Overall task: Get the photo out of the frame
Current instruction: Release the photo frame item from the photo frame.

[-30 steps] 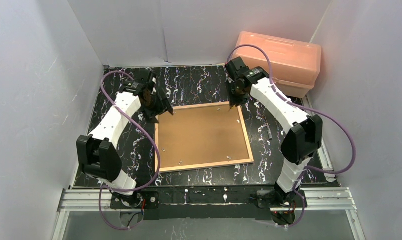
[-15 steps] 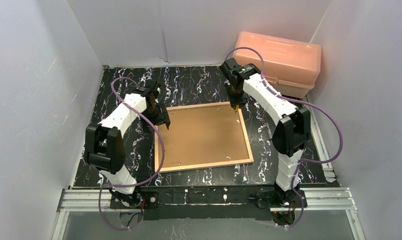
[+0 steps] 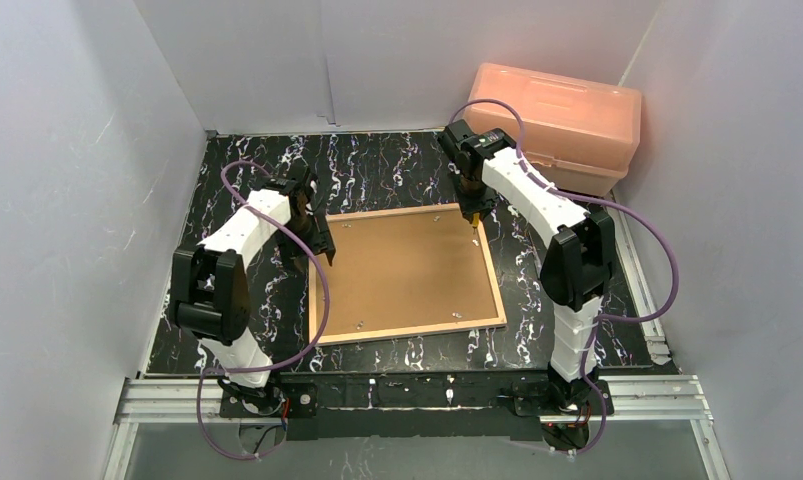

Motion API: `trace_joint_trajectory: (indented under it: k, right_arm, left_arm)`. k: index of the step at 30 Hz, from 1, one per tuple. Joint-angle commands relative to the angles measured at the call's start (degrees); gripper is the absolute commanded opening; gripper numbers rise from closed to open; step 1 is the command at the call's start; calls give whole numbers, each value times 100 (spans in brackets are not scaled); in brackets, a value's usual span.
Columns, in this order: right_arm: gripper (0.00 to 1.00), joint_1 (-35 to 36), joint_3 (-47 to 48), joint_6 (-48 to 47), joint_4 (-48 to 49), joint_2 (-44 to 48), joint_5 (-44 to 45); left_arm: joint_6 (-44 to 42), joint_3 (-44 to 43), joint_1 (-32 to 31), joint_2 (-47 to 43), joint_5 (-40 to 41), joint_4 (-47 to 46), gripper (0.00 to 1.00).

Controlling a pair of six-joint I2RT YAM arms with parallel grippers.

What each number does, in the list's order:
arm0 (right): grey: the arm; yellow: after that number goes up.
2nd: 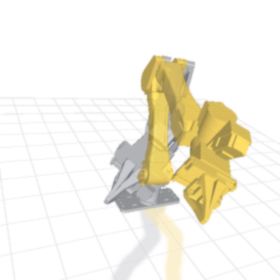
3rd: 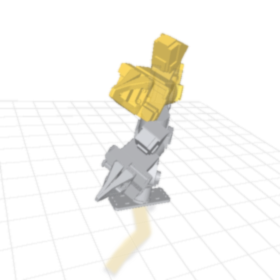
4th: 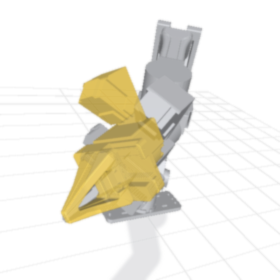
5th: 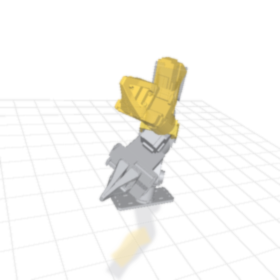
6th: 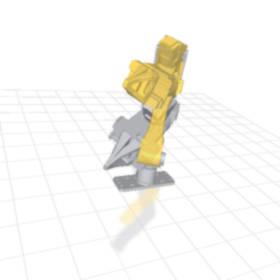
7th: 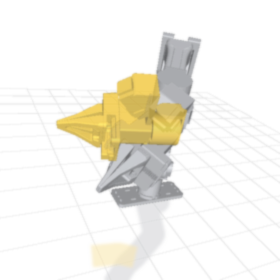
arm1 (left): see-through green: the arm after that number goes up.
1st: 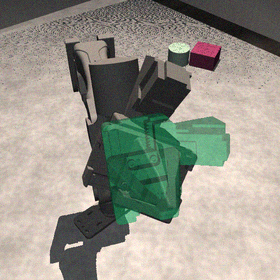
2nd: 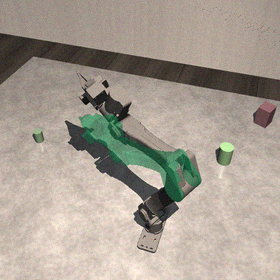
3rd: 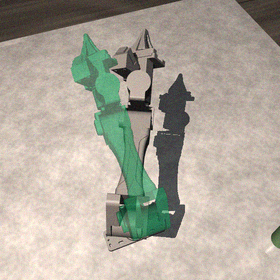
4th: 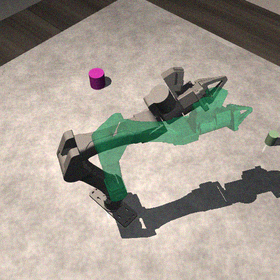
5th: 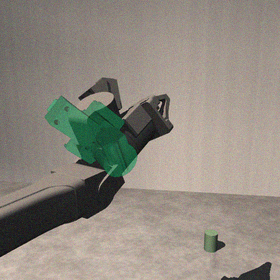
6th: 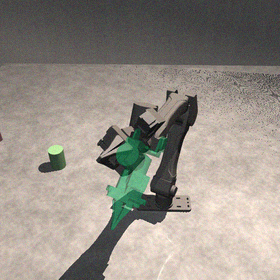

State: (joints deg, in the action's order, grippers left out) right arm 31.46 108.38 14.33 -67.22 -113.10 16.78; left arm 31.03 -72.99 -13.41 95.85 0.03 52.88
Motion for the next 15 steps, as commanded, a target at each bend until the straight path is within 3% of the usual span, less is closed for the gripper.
trace_joint_trajectory:
  k: [1,15]
  right_arm:
    - [1,-38,-8,-74,28,-22,119]
    - [1,-43,70,-97,103,-242,246]
  left_arm:
    - [-79,146,72,30,29,103,62]
    - [-196,191,196,337,41,48,52]
